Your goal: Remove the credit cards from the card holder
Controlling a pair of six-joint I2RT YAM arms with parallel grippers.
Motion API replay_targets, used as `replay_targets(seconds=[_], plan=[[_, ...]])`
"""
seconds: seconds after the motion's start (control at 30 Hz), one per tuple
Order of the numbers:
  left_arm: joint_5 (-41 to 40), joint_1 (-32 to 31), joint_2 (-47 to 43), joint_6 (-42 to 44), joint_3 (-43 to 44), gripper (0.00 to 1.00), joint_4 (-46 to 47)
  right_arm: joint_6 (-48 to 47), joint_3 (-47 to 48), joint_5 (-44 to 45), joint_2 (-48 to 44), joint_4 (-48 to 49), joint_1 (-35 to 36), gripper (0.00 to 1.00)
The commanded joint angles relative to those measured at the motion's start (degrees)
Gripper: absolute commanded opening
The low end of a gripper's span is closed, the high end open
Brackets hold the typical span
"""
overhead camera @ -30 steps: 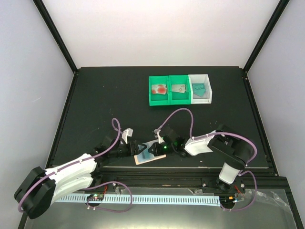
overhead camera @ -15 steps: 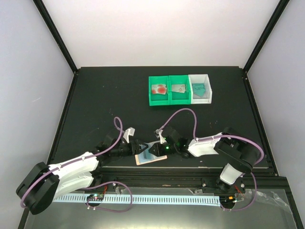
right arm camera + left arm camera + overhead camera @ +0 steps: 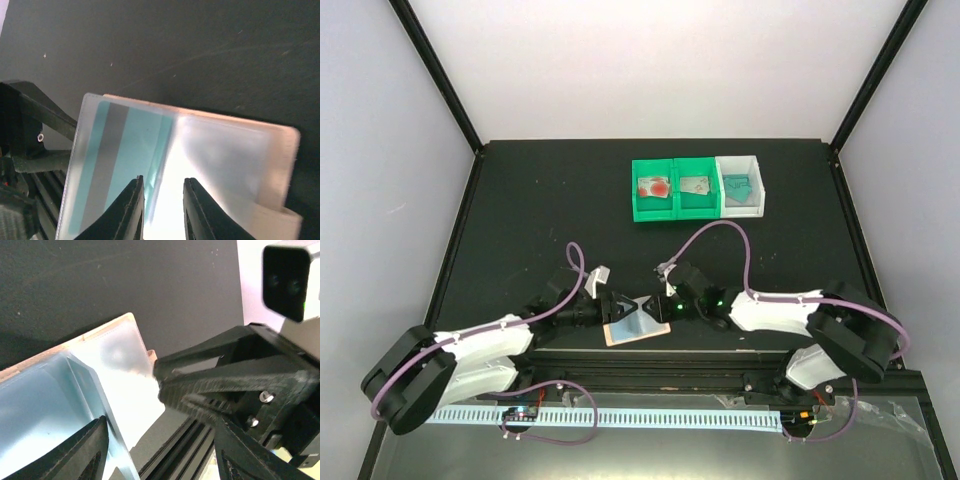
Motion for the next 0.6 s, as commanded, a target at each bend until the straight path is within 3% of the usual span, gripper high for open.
replay_targets(seconds=[0.0,0.37,0.57], plan=[[1.3,-1.5,2.0,-0.7,2.7,0.59,4.1,-3.4,-0.9,8.0,-4.9,-7.5,-1.5,0.26],[2.8,-4.9,8.7,-0.2,5.6,0.56,9.0,-3.3,-2.2,14.1,-14.4,-13.0,-2.8,0.32],[-1.0,-4.9,6.0,2.7,5.7,0.55,2.7,-3.6,-2.5,11.5,-14.5,-11.5,-2.8,0.34]])
